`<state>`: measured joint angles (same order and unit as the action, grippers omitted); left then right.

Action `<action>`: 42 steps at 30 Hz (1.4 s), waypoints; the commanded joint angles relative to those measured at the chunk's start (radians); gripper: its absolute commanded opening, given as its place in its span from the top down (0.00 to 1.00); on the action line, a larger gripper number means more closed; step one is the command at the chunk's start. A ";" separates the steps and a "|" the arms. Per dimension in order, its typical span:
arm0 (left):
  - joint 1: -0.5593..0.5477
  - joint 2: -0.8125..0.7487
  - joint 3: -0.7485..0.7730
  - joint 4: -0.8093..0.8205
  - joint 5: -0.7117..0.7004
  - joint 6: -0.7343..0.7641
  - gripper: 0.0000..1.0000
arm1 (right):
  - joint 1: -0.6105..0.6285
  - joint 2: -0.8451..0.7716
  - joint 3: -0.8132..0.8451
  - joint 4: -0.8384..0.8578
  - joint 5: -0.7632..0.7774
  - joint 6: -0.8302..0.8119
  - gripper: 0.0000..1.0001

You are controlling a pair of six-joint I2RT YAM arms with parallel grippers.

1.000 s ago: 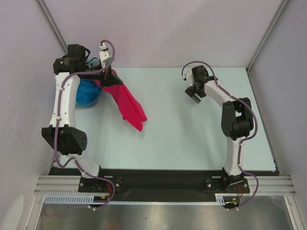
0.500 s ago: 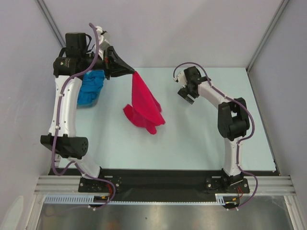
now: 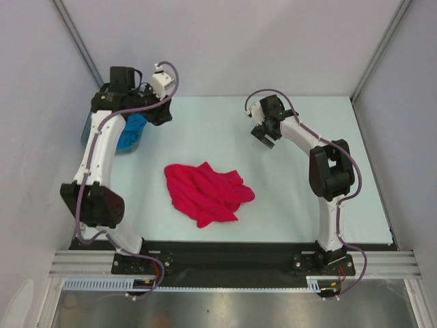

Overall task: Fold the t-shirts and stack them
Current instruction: Move the tshirt to the center of the board

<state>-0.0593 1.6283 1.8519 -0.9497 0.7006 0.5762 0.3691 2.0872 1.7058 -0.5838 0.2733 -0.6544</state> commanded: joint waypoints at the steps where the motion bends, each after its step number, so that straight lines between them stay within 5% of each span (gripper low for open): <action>1: -0.010 0.102 -0.005 0.008 -0.596 0.109 0.52 | -0.001 0.001 0.000 0.042 0.009 0.016 0.00; 4: 0.012 0.130 0.001 0.002 -0.621 0.157 0.53 | -0.004 -0.021 -0.029 0.009 -0.044 0.007 0.00; 13: -0.109 -0.028 -0.327 0.212 -0.725 0.513 0.51 | 0.016 -0.165 -0.221 -0.108 -0.362 -0.113 0.00; 28: -0.226 -0.018 -0.373 0.242 -0.791 0.518 0.52 | 0.116 0.019 0.083 -0.122 -0.574 0.065 0.00; 42: -0.232 -0.022 -0.408 0.333 -0.878 0.467 0.51 | 0.145 0.116 0.138 -0.160 -0.651 0.079 0.16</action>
<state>-0.2863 1.6440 1.4418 -0.6628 -0.1402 1.0702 0.4995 2.2215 1.8198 -0.7307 -0.3496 -0.5686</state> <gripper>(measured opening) 0.483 0.839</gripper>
